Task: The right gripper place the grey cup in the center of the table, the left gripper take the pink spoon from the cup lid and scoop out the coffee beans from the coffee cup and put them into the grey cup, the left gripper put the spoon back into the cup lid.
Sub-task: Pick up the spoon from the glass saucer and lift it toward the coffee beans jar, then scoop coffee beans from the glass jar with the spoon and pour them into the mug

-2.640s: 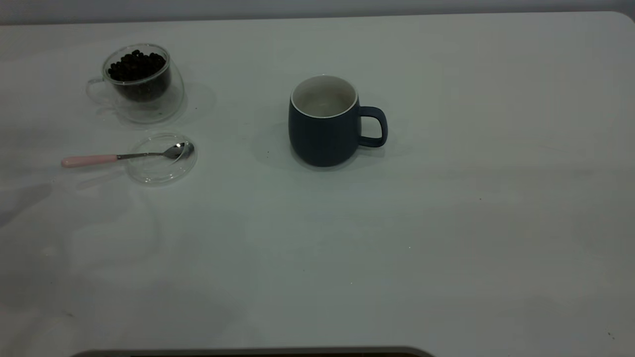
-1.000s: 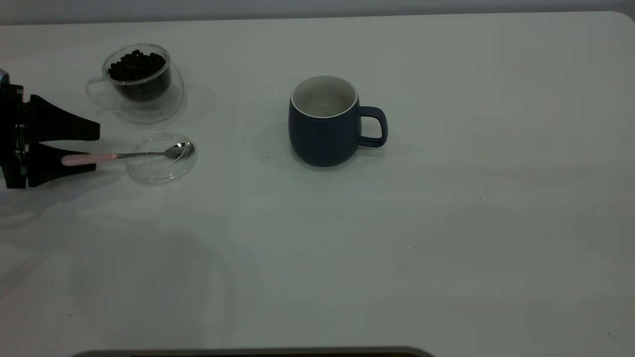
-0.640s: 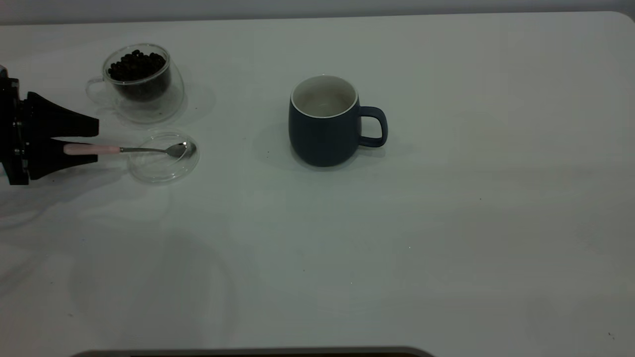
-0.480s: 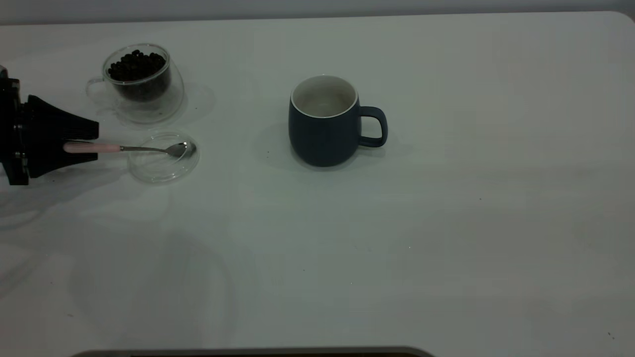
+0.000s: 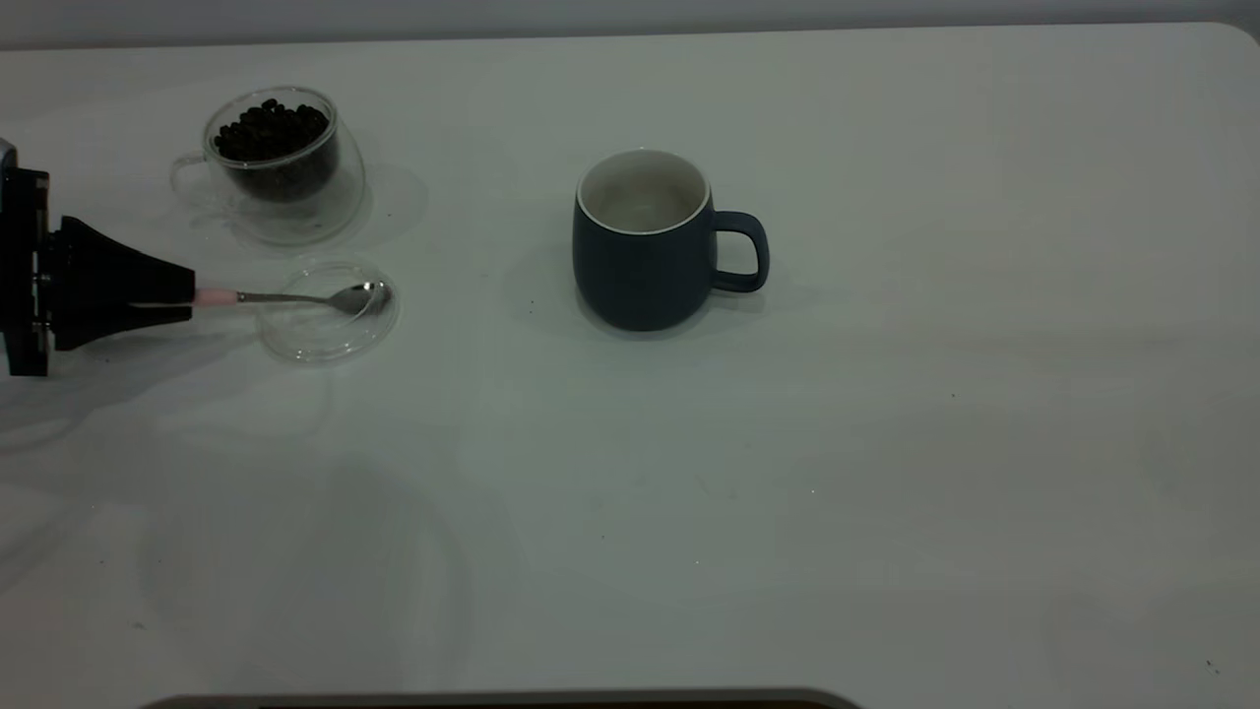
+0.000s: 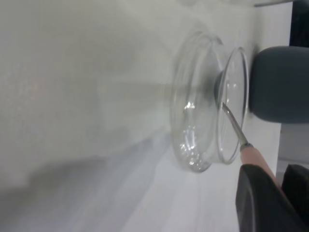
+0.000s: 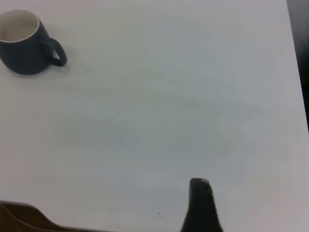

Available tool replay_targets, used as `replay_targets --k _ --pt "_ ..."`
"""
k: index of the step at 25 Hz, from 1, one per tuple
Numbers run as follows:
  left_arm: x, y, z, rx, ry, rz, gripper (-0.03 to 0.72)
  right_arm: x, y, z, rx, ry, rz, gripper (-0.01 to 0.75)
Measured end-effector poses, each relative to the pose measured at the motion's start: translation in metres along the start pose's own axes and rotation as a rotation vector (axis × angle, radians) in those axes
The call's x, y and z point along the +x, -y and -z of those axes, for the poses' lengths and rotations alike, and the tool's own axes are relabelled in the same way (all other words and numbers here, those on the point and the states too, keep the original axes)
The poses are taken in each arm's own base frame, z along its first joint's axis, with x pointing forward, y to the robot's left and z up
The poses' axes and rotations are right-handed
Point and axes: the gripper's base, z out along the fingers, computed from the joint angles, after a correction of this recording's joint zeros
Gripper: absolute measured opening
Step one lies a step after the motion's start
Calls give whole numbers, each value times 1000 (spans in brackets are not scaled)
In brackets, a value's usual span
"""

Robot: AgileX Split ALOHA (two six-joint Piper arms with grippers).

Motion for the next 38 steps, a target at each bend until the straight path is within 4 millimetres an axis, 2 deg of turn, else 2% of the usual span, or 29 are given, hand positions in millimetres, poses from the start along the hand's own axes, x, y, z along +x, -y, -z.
replay_targets --k 7,13,17,19,22,24,32,38 --pt "-8 16 14 -44 -16 -49 121 0 0 0 0 0 0 588" --pt "-19 47 45 -87 -18 -106 121 0 0 0 0 0 0 588" --pt "-29 86 67 -126 1 -222 121 0 0 0 0 0 0 588" --pt "-39 113 77 -155 29 -324 121 0 0 0 0 0 0 588" --pt "-55 148 87 -245 77 -467 121 0 0 0 0 0 0 588" --pt "-60 161 87 -301 90 -527 121 0 0 0 0 0 0 588" --pt "-66 162 64 -429 61 -647 121 0 0 0 0 0 0 588" --pt "-68 145 52 -457 36 -690 121 0 0 0 0 0 0 588"
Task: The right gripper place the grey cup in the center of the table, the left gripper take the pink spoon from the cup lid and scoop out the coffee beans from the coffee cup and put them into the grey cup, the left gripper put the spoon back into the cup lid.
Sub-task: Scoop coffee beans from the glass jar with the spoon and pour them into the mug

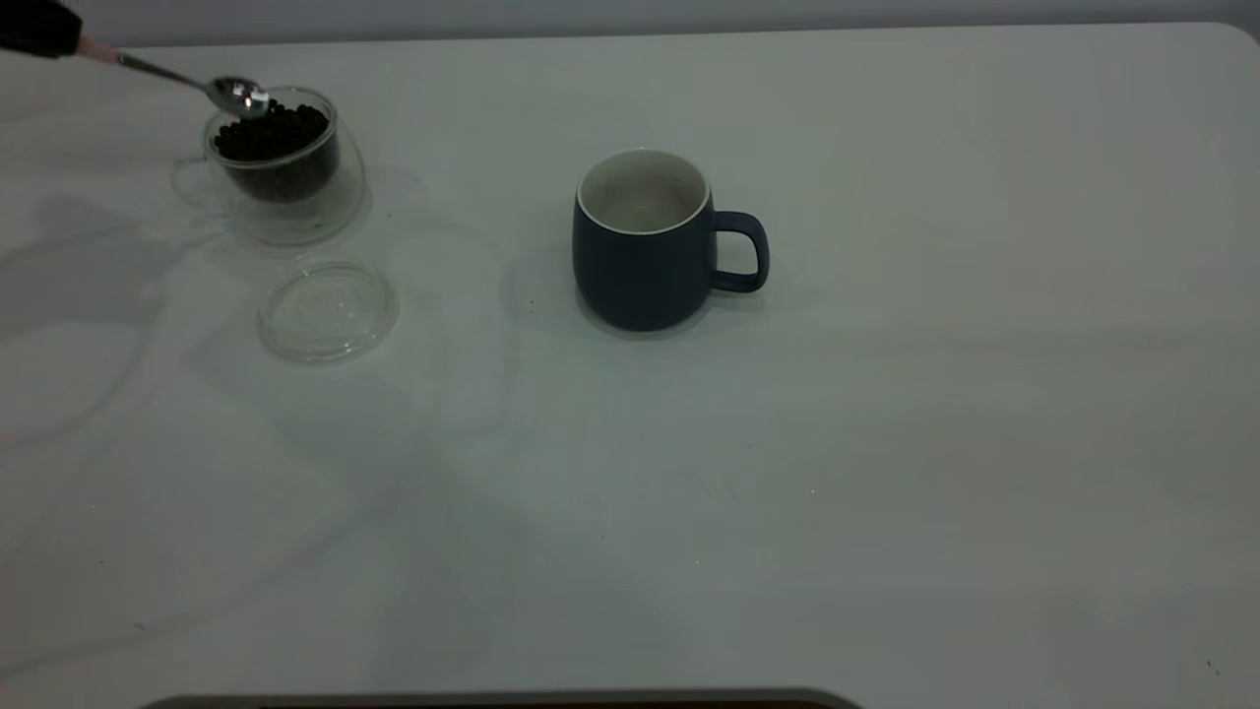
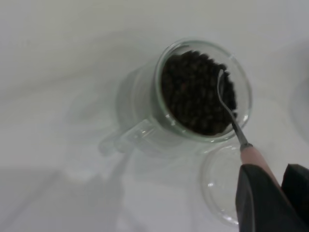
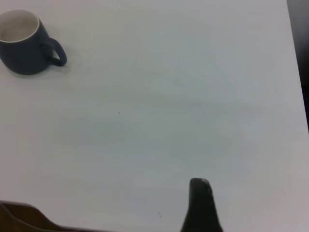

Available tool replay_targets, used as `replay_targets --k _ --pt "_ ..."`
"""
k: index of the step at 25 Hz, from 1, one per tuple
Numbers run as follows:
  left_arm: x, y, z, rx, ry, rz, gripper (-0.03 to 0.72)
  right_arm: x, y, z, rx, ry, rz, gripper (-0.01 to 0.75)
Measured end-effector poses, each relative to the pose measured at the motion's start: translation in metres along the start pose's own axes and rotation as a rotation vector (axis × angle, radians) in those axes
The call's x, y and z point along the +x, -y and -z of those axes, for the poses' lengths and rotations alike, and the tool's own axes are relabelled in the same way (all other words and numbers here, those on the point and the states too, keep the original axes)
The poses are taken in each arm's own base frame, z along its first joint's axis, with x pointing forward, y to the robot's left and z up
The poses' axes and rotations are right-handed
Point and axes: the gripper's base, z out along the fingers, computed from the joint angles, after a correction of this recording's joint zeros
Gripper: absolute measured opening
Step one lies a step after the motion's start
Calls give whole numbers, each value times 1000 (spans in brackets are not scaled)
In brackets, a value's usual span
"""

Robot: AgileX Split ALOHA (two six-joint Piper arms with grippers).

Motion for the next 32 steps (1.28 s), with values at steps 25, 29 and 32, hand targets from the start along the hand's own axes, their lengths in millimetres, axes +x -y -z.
replay_targets --k 25,29,32 --pt "31 -27 -35 111 58 307 121 0 0 0 0 0 0 588" --pt "46 -39 -39 163 85 403 121 0 0 0 0 0 0 588" --pt "53 -45 -44 201 118 443 121 0 0 0 0 0 0 588"
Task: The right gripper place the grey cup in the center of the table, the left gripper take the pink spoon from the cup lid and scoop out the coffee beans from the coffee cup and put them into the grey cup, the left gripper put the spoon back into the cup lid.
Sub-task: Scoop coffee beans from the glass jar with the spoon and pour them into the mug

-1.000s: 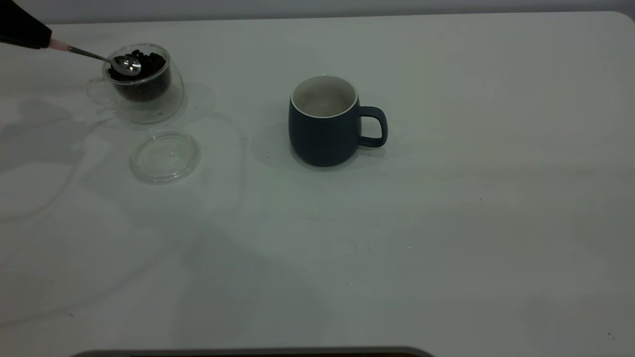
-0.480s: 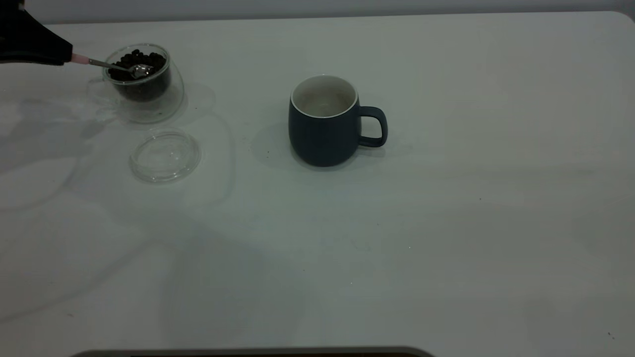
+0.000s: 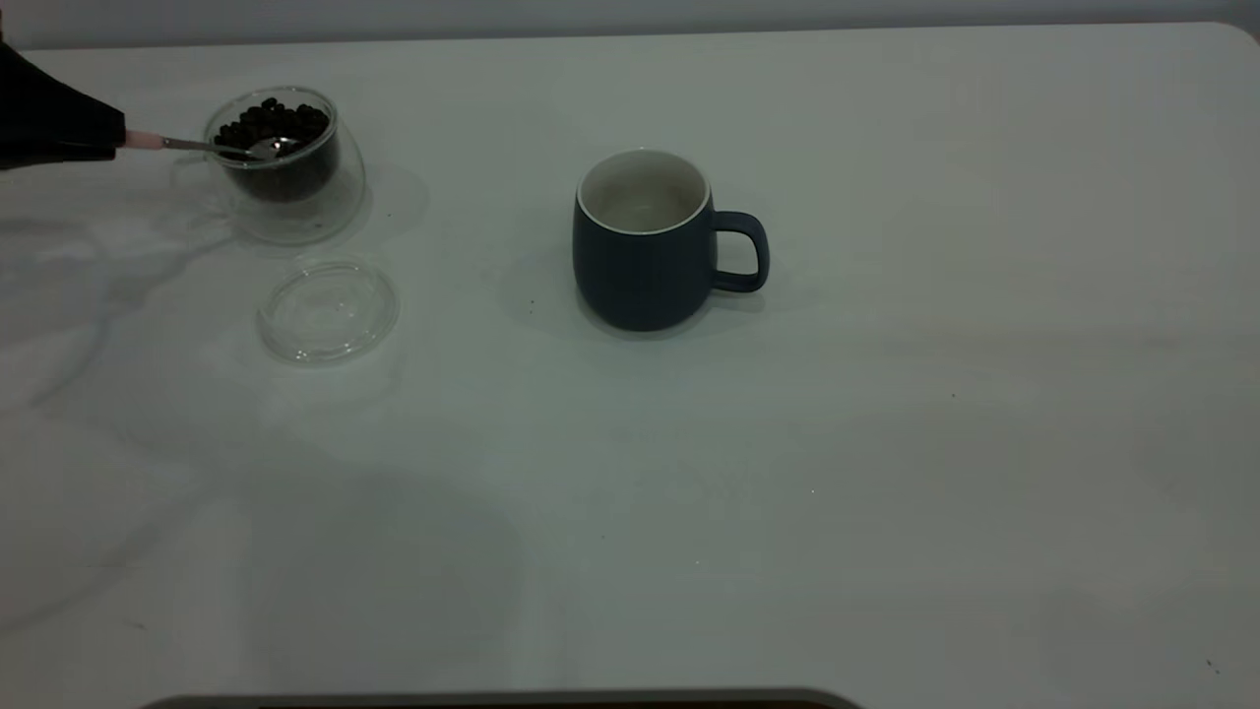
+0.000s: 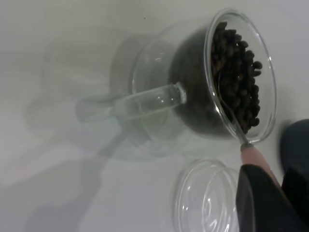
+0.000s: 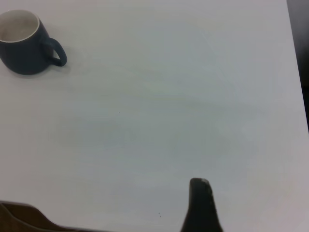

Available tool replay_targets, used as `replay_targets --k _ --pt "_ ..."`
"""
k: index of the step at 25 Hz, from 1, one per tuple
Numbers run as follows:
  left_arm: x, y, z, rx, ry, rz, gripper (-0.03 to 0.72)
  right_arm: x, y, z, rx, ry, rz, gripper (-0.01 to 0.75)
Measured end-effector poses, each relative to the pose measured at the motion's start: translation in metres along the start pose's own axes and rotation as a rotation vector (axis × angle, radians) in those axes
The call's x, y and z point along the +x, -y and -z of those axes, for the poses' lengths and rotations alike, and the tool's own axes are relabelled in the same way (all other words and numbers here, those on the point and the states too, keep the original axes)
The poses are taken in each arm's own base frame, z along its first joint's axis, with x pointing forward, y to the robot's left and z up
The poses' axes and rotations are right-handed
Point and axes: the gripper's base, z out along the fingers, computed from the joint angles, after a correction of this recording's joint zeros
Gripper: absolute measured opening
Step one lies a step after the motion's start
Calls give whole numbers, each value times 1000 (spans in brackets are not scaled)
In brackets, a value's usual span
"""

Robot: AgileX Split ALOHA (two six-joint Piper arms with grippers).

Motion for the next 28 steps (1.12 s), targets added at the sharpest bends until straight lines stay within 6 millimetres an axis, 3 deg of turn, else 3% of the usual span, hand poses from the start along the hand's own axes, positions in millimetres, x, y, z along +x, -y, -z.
replay_targets --k 11,28 --pt "13 -19 -11 161 79 152 121 0 0 0 0 0 0 588" --pt "20 -31 6 270 110 252 121 0 0 0 -2 1 -1 588"
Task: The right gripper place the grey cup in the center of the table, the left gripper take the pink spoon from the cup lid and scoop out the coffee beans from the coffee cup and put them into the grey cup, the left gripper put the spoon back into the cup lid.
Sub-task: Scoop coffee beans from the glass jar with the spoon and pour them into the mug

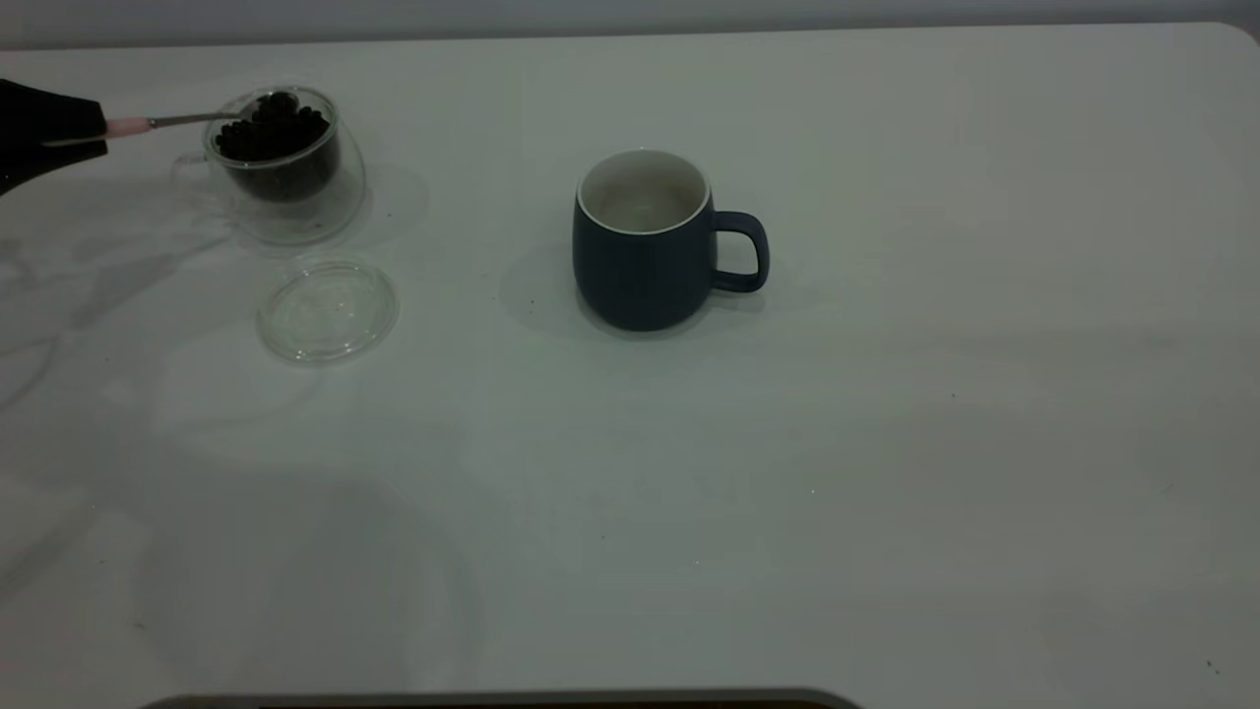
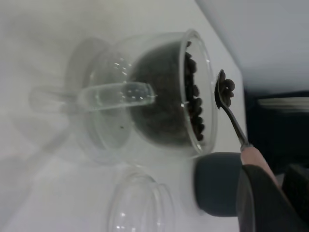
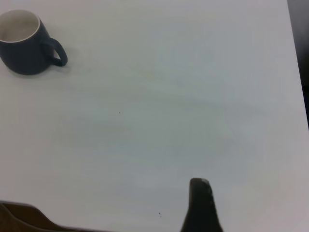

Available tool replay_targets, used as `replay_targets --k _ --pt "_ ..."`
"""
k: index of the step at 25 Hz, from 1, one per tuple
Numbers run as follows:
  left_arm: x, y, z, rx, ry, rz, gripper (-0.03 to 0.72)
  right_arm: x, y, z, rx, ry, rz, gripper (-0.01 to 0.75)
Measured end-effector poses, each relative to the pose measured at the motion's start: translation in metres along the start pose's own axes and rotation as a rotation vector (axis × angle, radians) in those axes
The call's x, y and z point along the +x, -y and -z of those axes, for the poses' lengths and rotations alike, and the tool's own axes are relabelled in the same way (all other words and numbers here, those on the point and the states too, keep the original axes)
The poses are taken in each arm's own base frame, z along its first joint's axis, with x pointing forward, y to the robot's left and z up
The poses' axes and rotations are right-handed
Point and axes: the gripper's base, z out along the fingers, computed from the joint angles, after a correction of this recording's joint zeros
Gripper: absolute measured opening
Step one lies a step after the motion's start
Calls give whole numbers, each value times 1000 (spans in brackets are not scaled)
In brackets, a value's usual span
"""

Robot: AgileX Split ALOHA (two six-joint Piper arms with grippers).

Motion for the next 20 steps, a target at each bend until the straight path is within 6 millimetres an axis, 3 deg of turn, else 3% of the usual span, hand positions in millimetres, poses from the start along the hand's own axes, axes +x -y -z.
replay_targets --k 20 --pt "6 -6 -2 5 -25 88 121 0 0 0 -1 3 0 588"
